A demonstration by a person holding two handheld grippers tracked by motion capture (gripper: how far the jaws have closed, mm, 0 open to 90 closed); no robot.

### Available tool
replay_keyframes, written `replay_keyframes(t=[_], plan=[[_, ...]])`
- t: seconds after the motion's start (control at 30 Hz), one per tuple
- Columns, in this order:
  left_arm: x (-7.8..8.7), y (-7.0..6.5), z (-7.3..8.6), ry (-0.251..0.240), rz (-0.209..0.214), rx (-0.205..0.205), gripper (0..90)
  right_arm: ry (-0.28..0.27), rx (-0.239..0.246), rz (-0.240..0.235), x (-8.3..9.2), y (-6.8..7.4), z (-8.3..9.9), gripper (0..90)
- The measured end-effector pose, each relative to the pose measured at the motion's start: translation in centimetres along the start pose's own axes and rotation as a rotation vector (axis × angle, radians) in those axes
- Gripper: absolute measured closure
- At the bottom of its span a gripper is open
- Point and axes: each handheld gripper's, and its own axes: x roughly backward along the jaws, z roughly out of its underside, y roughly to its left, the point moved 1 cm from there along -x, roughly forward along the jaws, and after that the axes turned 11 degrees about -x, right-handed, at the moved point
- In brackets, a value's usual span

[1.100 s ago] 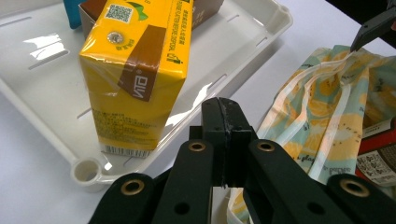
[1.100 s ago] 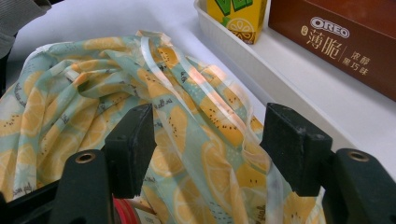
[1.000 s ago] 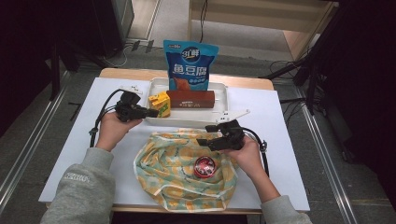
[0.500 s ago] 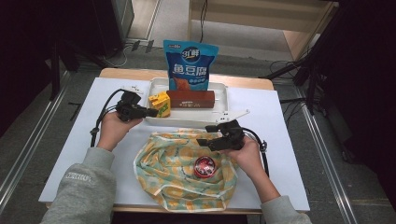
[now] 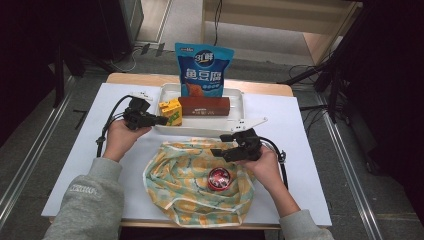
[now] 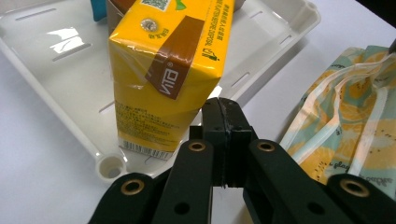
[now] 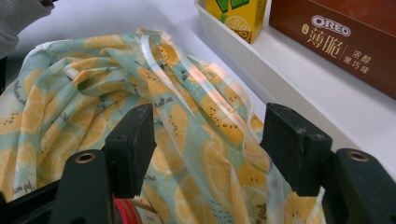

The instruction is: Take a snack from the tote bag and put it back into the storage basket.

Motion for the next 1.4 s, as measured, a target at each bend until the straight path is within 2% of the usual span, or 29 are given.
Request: replay_keyframes(t=[0.43,0.8,0.9,1.13,1.33,1.4], plan=[[0.4,0.5,0.3,0.0,-0.013,0.008,90.0,-0.002,-0.002,0.001,0.0,-0.1,0.0,35.2],[0.8,1.0,0.6,0.003,-0.029,0.038,90.0,-0.004,-0.006,-0.001,0.2,-0.1,0.0,35.2],[0.8,1.1,0.7,0.0,-0.02,0.044,90.0,-0.007,-0.004,0.0,0.2,-0.2,0.0,35.3],[1.2,0.4,0.4,-0.007,0.026,0.039,80.5,-0.012,-0.006,0.004,0.5,-0.1,0.0,35.2],[1.6,0.0,0.2,-0.025,0.064,0.048,65.4,-0.016,-0.006,0.003,0.8,-0.1,0.0,35.2],[1.6,-0.2,0.2,-0.017,0.074,0.041,59.3,-0.015,-0.001,0.007,0.9,0.0,0.1,35.2]])
